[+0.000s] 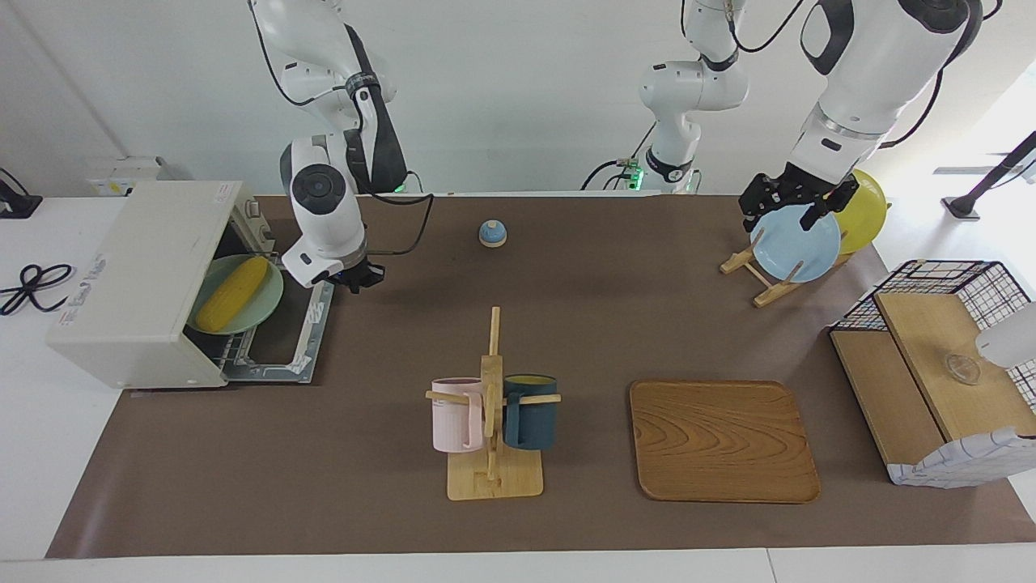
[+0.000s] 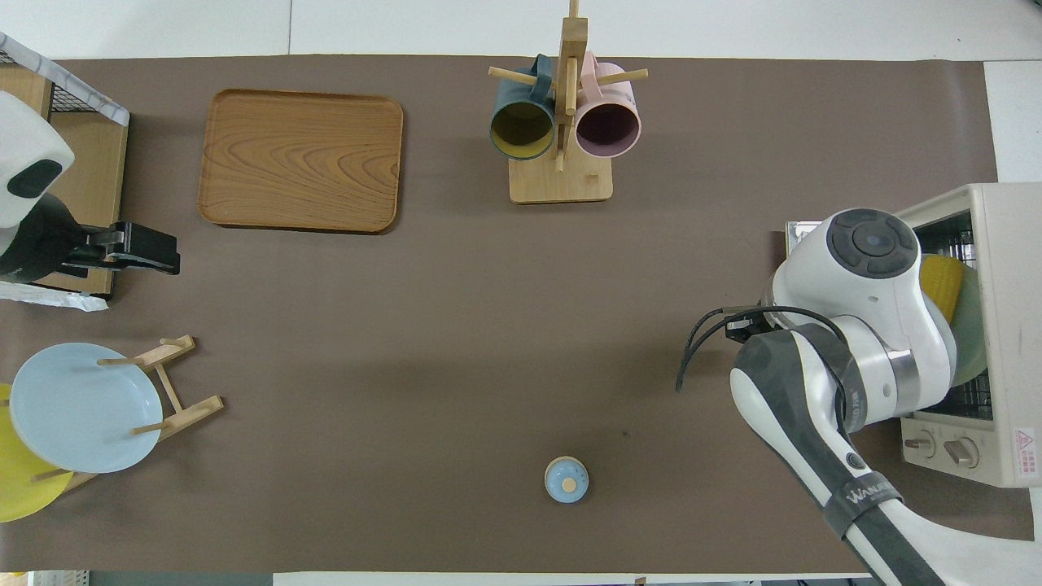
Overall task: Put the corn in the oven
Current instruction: 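Release the plate and draw the right gripper out of the oven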
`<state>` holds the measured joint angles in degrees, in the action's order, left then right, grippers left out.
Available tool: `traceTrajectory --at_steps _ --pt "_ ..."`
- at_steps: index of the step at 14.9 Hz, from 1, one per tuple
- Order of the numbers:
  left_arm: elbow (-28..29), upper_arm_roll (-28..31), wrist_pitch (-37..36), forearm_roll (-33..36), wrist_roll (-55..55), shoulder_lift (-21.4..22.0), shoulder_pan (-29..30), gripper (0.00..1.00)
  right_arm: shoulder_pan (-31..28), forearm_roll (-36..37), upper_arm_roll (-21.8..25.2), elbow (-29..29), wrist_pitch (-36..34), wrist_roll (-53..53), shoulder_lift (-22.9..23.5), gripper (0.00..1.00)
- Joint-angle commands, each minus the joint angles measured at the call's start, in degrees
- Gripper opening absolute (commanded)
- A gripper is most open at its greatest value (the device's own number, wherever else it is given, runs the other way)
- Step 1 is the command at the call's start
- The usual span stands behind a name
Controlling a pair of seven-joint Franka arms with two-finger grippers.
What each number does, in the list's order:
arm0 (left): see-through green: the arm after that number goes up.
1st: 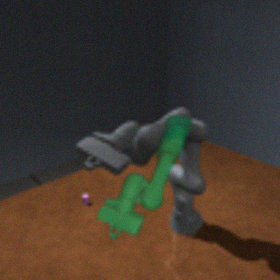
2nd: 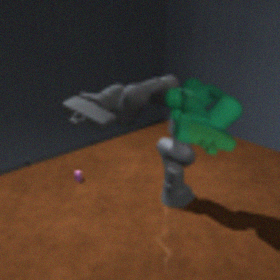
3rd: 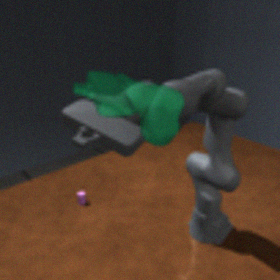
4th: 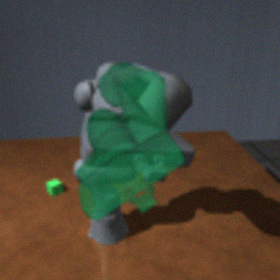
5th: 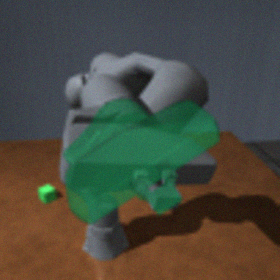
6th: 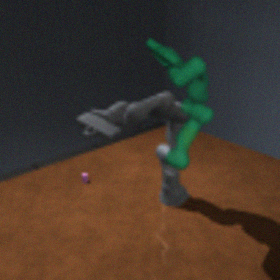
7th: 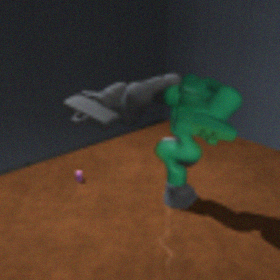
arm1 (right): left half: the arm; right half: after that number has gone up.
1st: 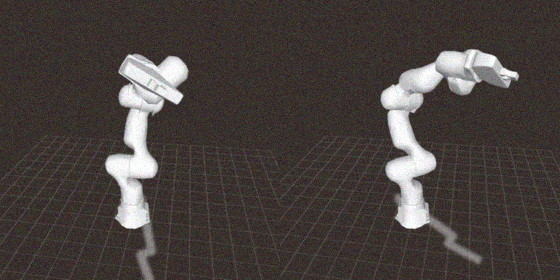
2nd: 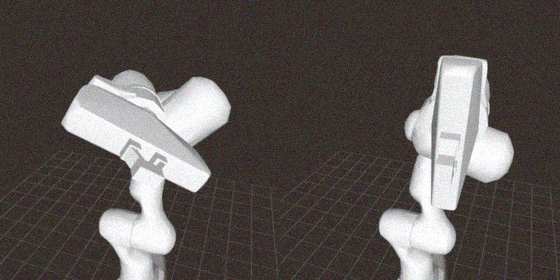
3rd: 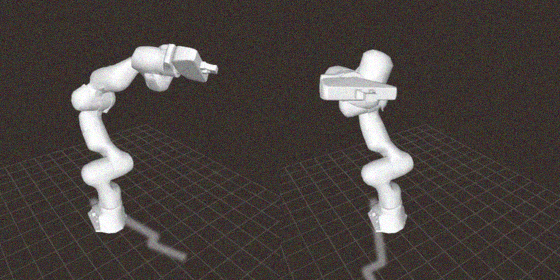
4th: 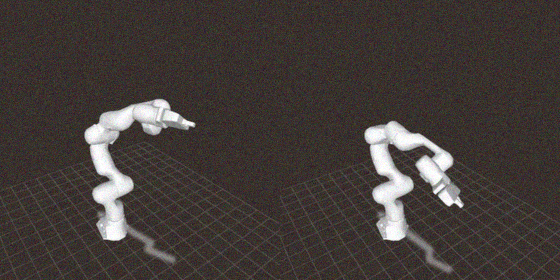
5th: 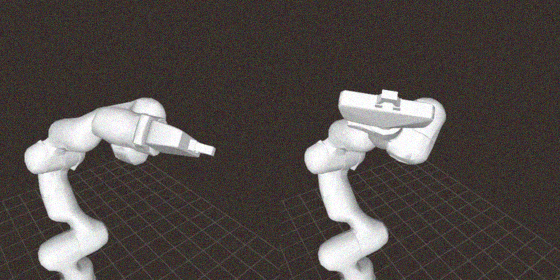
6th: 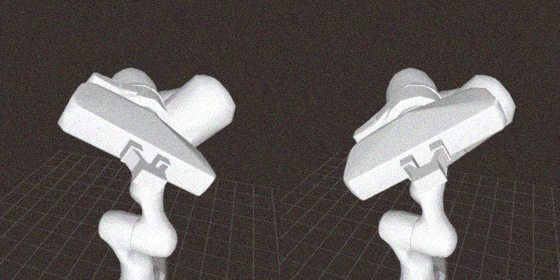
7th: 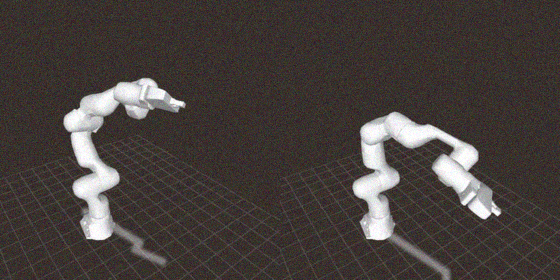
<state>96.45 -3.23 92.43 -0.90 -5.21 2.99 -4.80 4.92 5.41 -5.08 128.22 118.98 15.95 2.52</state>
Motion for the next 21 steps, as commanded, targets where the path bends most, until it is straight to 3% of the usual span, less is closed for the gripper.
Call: traceTrajectory --at_steps 1,7,13,21 --pt "1.63 -0.28 1.17 -0.42 0.99 0.88 0.23 1.0 -0.87 -1.62 -0.1 8.36 6.78 0.14 -4.37 0.0" --pt "1.9 -0.28 1.52 -0.42 1.07 0.97 0.31 1.0 -2.98 -1.63 -0.01 13.02 11.71 -1.44 -4.54 0.0" --pt "2.34 -0.28 1.43 -0.51 1.08 0.97 0.14 1.0 -3.33 -0.49 0.07 12.76 11.01 -1.53 -4.54 0.0" --pt "2.25 -0.37 1.35 -0.51 0.46 0.97 -0.21 1.0 -4.48 9.35 0.25 11.62 8.99 -0.92 -4.63 0.0"
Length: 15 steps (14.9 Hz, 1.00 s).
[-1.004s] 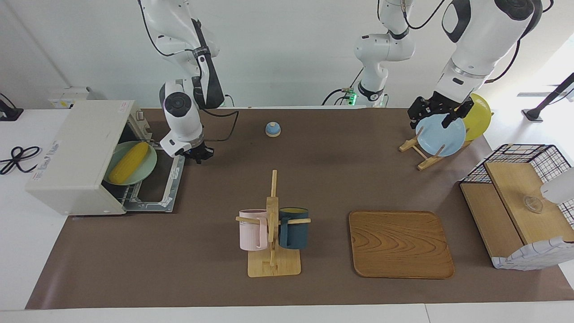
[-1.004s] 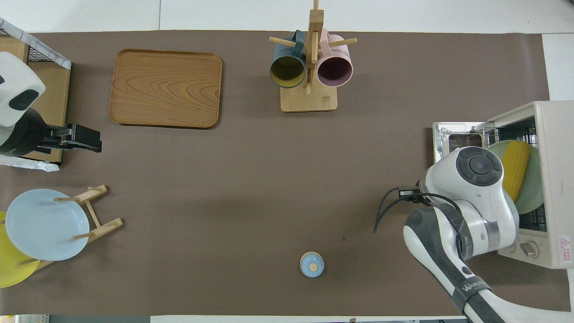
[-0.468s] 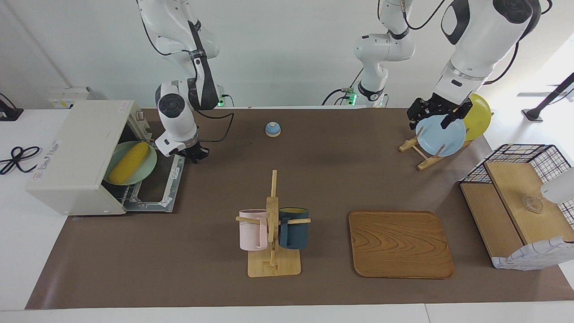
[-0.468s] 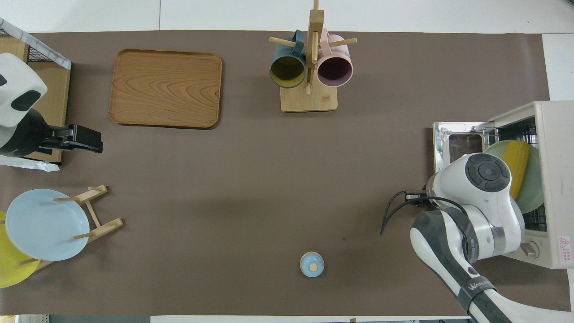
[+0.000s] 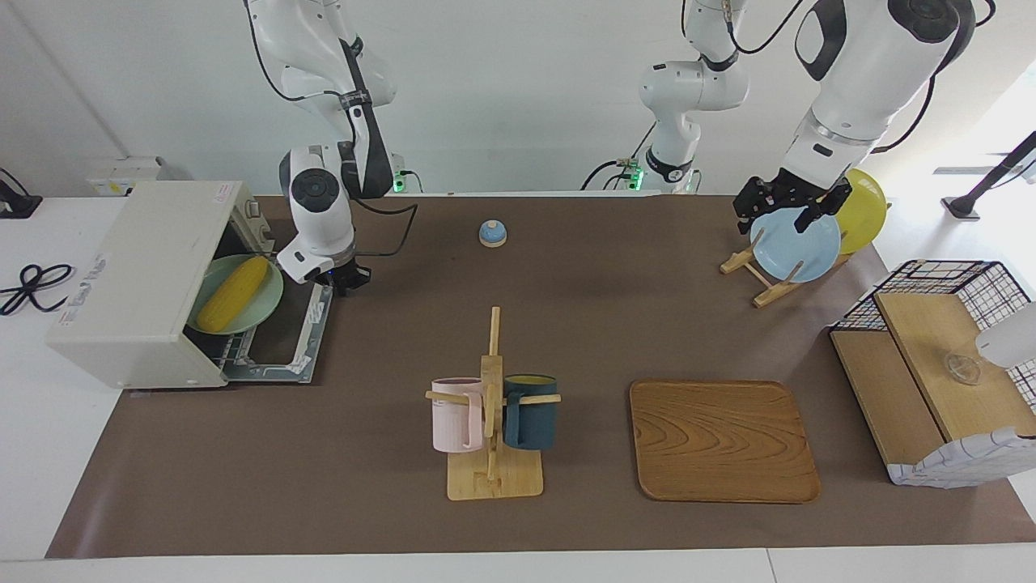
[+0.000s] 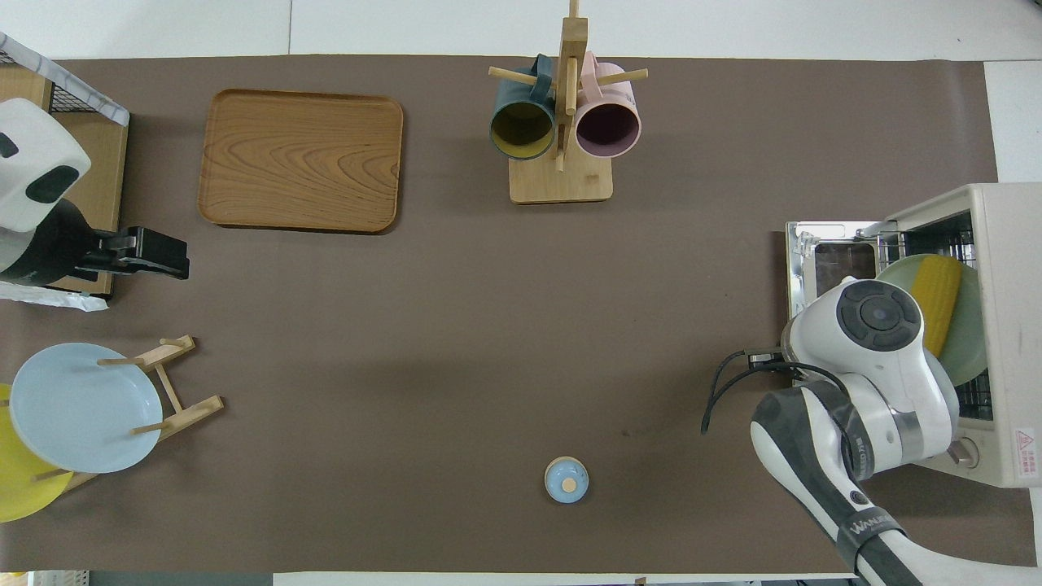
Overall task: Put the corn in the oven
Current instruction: 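Release the plate and draw the right gripper out of the oven, then push the oven door closed with the right gripper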
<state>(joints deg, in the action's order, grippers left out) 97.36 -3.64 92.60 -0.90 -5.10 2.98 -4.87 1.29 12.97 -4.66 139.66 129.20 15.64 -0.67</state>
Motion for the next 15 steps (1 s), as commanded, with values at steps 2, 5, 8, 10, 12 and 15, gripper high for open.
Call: traceTrajectory --at_steps 2,5,8,10,12,15 --pt "1.43 -0.14 1.09 -0.42 0.27 0.98 -0.14 1.0 -0.59 4.85 -0.17 -2.18 -4.72 -0.61 -1.18 0.0" --pt "1.34 -0.14 1.09 -0.42 0.18 0.98 -0.66 1.0 -0.32 11.45 -0.26 -8.15 -12.28 -0.61 -0.04 0.0" --pt "1.34 -0.22 1.26 -0.42 0.18 0.98 -0.67 1.0 -0.15 16.2 -0.35 -14.74 -19.05 -1.57 0.41 0.0" --pt "1.34 -0.22 1.18 -0.42 0.27 0.98 -0.75 1.0 -0.76 16.56 -0.35 -17.57 -21.87 -6.29 0.41 0.0" --pt "1.34 -0.22 1.09 -0.5 0.27 0.98 -0.75 1.0 -1.55 16.48 0.0 -18.63 -23.37 -9.38 -0.2 0.0" --pt "1.34 -0.14 1.09 -0.42 0.27 0.98 -0.84 1.0 -3.39 16.21 0.0 -18.63 -23.9 -13.52 -1.43 0.0"
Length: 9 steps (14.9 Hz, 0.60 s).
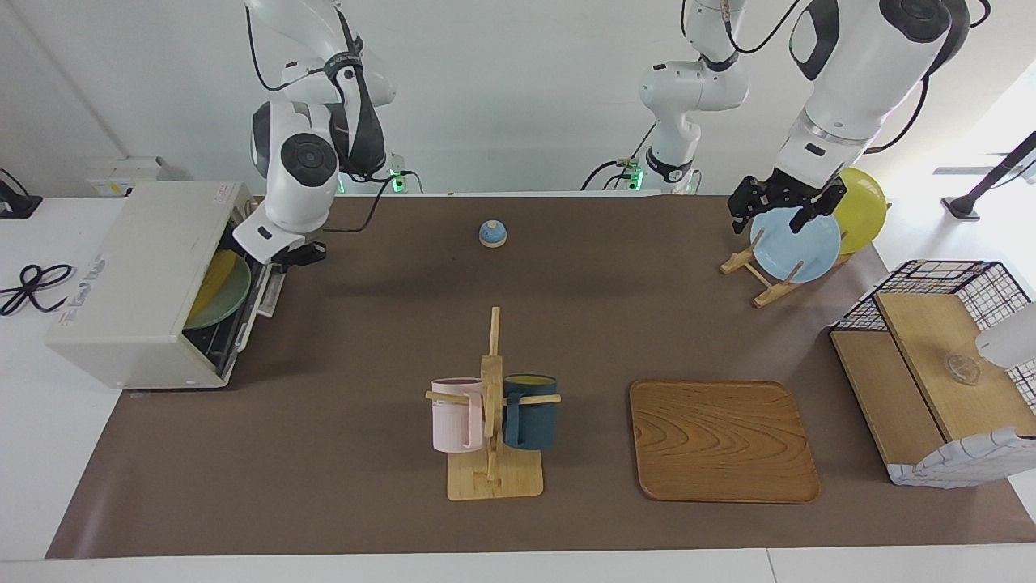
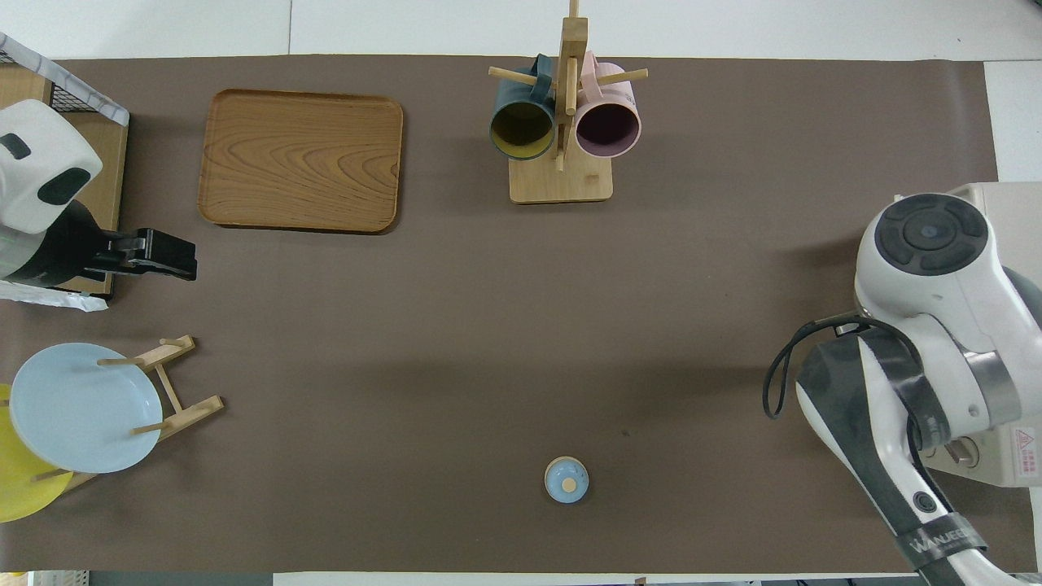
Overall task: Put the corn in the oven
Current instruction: 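Push the oven door closed with the right gripper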
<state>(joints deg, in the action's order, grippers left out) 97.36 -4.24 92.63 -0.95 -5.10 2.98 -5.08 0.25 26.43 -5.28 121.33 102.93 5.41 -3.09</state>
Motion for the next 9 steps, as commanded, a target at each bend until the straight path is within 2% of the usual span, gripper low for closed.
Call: traceTrajectory --at_steps 1,6,9 --pt "1.34 0.46 1.06 -0.46 0.27 0.98 -0.72 1.0 -2.79 2.66 0.62 -0.31 2.02 -4.26 0.37 0.0" --pt "1.34 0.37 1.06 -0.46 0.18 0.98 -0.72 1.0 -6.75 2.57 0.71 -0.39 2.28 -11.46 -0.95 0.0" --pt "1.34 0.37 1.06 -0.46 0.18 0.98 -0.72 1.0 -6.67 2.31 0.71 -3.02 0.36 -13.05 -0.95 0.0"
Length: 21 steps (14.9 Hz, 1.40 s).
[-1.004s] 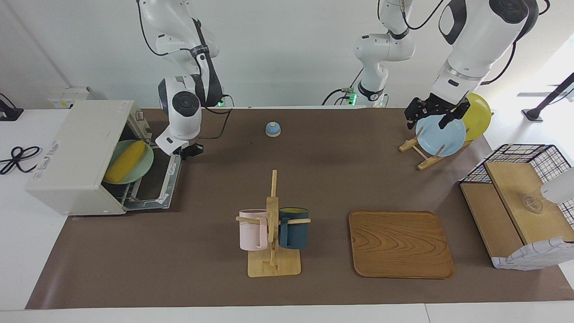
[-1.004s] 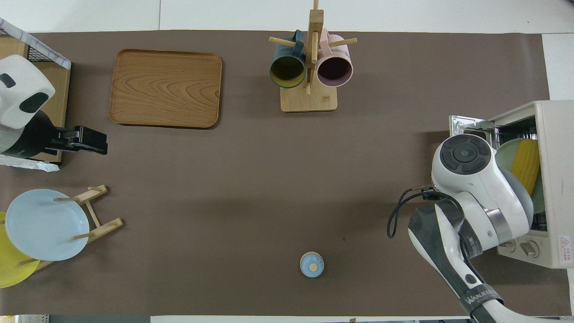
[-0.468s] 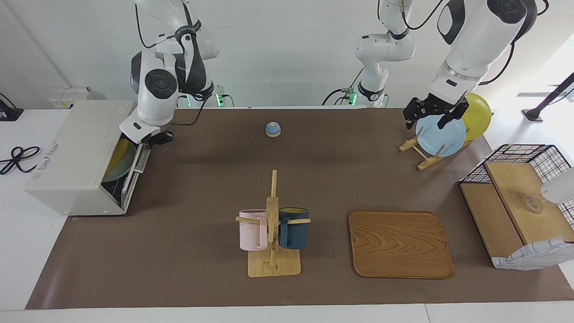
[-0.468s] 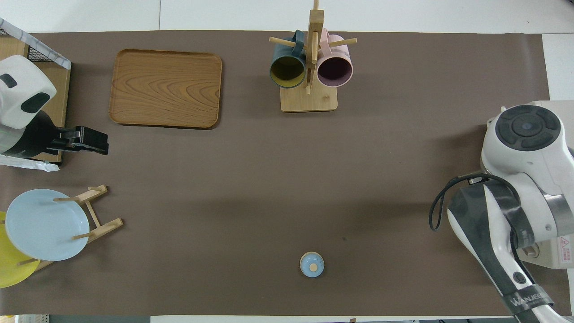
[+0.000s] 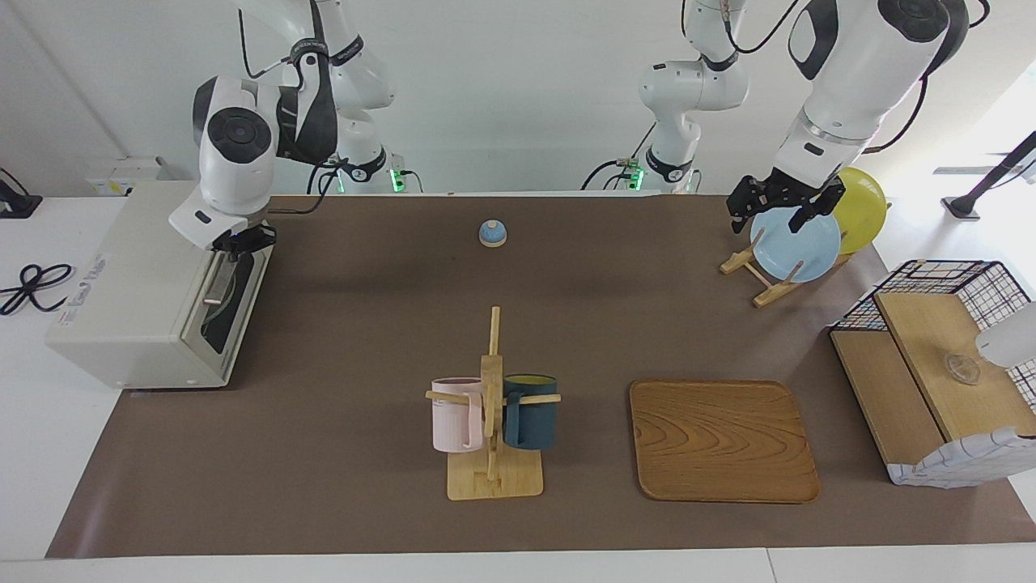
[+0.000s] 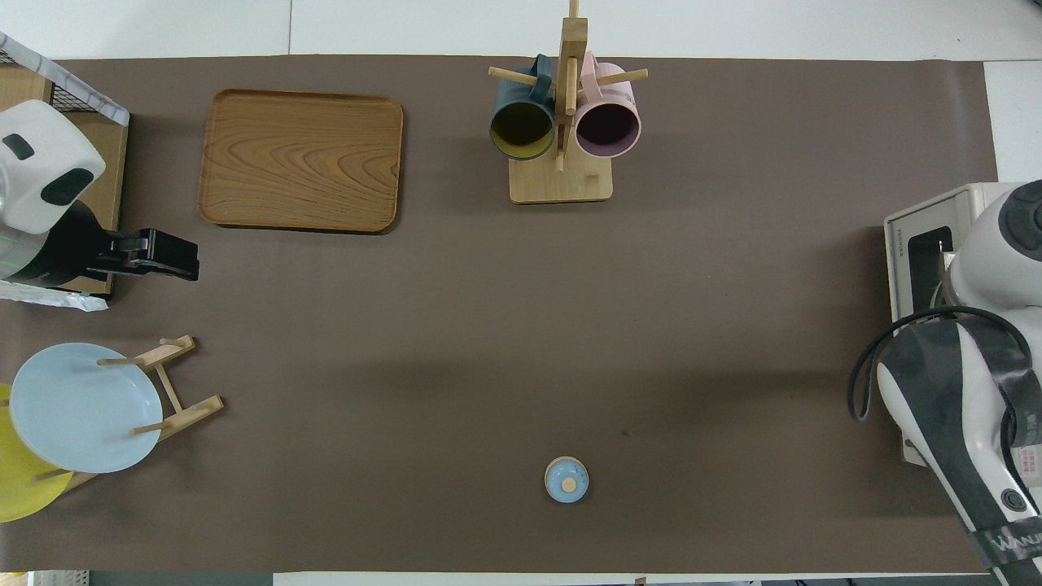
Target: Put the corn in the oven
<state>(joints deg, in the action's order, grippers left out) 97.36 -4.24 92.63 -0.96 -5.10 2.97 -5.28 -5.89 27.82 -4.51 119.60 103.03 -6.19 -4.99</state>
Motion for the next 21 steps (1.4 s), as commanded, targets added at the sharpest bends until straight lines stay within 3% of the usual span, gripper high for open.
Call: traceTrajectory --at_steps 1,6,9,13,14,15,21 --pt "1.25 0.37 1.24 -0.45 0.18 0.89 -0.52 1.0 -0.09 0.83 -0.15 -2.51 -0.98 -1.45 0.95 0.0" --pt "1.25 0.37 1.24 -0.36 0.18 0.89 -0.52 1.0 3.33 -4.0 -0.67 -15.24 -11.34 -1.45 4.54 0.03" --pt "0.9 0.46 1.24 -0.36 0.27 0.89 -0.52 1.0 3.34 -12.32 -0.67 -22.2 -16.27 -1.54 6.04 0.18" --pt "0.9 0.46 1.06 -0.36 0.27 0.89 -0.52 1.0 2.64 -23.14 -0.5 -22.92 -17.25 -1.37 5.96 0.39" --pt "0.9 0.46 1.06 -0.36 0.35 0.89 -0.52 1.0 2.81 -24.3 -0.5 -23.0 -17.08 -1.19 5.96 0.65" --pt "0.9 0.46 1.06 -0.45 0.44 0.89 -0.43 1.0 2.99 -25.44 -0.59 -23.09 -16.47 -0.84 5.87 1.0" --pt "0.9 0.55 1.06 -0.45 0.44 0.89 0.01 1.0 2.9 -27.21 -0.59 -24.06 -14.79 0.83 5.26 1.0"
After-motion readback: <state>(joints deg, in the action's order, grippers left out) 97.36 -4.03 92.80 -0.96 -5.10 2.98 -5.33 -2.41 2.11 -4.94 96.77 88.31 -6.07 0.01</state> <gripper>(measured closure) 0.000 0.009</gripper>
